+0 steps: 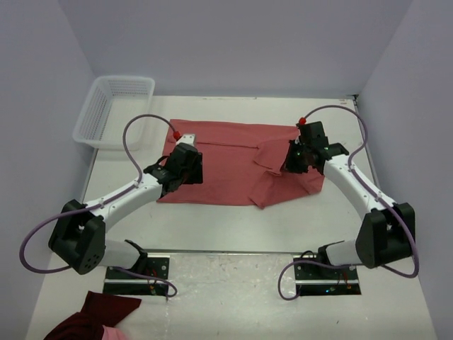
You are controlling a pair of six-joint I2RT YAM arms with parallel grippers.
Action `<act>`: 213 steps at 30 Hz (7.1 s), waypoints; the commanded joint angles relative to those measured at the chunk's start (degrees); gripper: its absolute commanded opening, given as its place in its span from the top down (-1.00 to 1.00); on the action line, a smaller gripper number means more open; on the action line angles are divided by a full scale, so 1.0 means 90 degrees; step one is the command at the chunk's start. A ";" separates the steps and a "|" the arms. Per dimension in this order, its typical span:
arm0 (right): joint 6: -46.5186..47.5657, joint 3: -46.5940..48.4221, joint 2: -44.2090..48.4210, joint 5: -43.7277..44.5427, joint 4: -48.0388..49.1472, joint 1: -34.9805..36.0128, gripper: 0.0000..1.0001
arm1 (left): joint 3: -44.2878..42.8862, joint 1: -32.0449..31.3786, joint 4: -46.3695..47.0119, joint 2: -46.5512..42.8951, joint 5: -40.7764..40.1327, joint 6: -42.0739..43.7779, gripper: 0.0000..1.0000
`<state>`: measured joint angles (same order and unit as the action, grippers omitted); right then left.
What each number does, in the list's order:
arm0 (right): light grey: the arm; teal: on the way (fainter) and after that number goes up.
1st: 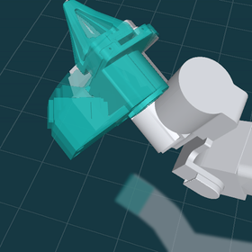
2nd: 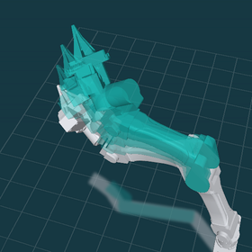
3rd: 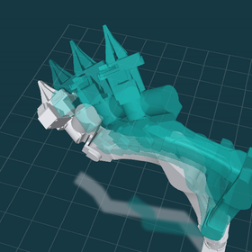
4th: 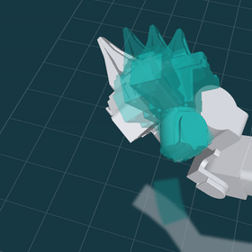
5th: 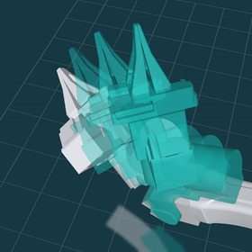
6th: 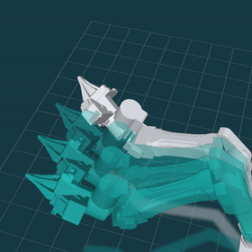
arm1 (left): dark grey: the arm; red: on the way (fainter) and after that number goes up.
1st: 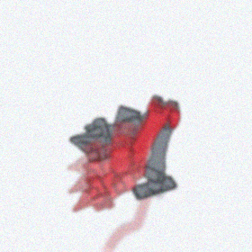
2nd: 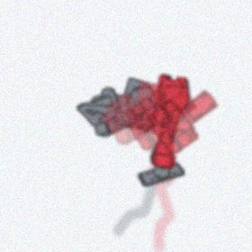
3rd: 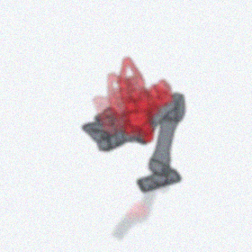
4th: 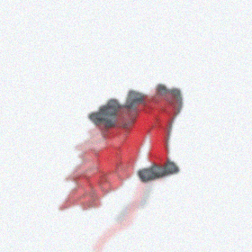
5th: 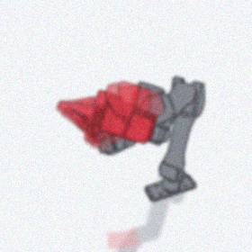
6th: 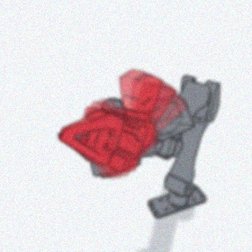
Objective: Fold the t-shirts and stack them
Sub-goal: Grap the side of the flattened tshirt closest away from the robot with both arms, then fold the other side of the tshirt into a rectangle
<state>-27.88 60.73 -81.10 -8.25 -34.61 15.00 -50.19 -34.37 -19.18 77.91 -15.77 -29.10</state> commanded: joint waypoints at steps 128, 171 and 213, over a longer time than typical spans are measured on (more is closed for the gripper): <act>0.0695 0.3622 -0.1643 0.2392 -0.2014 -0.1638 1.00 | -0.3250 0.2481 -0.1316 0.2358 -0.0494 -0.0263 1.00; 0.1164 0.6405 -0.4445 0.1864 -0.2327 -0.1638 1.00 | -0.6053 0.2842 -0.1775 0.5093 -0.0279 -0.0038 0.39; 0.1008 0.3381 -0.3674 0.0370 -0.1262 -0.0496 1.00 | -0.3222 0.1358 0.0070 0.3061 0.1713 0.0216 0.36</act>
<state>-17.04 93.25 -116.22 -5.02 -49.23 9.58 -80.27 -20.21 -21.34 106.48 -1.65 -29.12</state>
